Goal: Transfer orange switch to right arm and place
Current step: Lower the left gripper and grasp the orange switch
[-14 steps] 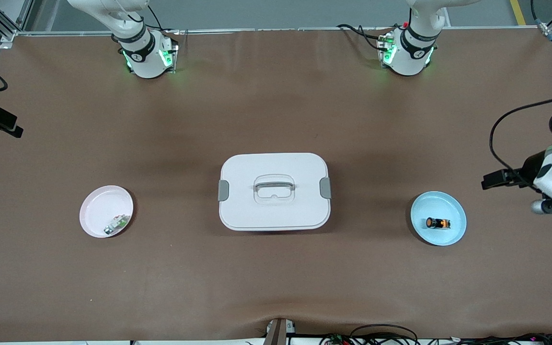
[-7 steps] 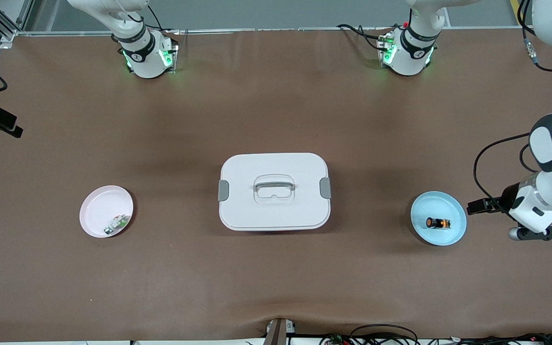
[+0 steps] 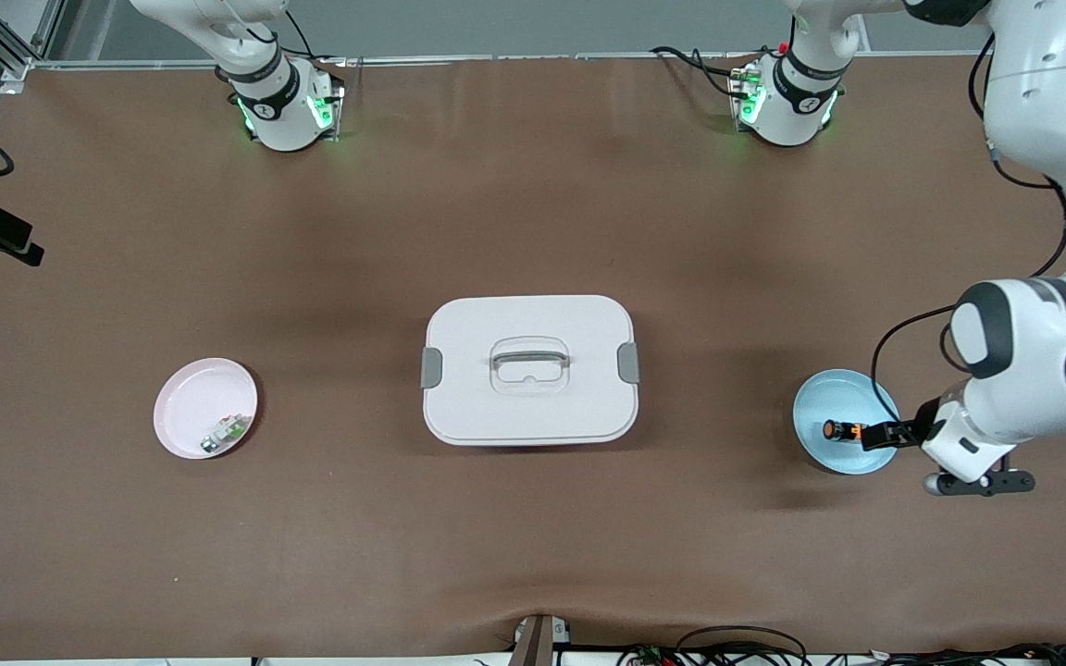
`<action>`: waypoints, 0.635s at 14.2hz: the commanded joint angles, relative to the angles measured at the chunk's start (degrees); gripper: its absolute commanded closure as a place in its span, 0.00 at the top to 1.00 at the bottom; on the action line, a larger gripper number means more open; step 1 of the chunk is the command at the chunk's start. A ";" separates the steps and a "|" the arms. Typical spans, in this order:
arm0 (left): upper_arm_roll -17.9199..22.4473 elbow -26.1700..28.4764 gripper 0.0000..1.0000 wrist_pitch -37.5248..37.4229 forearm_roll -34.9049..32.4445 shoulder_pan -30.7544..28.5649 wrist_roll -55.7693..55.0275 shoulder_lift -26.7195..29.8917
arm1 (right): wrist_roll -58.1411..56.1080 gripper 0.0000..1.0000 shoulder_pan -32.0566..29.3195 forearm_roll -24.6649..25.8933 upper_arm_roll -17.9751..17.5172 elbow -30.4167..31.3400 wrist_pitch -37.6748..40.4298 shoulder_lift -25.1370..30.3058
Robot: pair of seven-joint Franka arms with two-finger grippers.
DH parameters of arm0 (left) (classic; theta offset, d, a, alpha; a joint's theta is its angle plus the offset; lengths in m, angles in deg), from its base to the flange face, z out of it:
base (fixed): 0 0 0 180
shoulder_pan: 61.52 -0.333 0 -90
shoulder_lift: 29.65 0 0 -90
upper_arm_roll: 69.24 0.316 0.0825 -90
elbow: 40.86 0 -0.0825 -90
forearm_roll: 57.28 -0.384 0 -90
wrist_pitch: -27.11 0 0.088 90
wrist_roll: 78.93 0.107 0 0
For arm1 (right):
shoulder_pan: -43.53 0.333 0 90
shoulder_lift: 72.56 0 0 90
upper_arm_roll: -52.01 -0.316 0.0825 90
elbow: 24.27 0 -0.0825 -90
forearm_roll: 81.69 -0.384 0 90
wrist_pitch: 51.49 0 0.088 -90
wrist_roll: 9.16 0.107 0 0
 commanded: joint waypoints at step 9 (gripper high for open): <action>-1.04 1.27 1.00 0.67 1.26 -0.81 1.25 -2.64 | 0.86 1.00 -0.54 0.16 -0.11 0.38 -0.31 0.60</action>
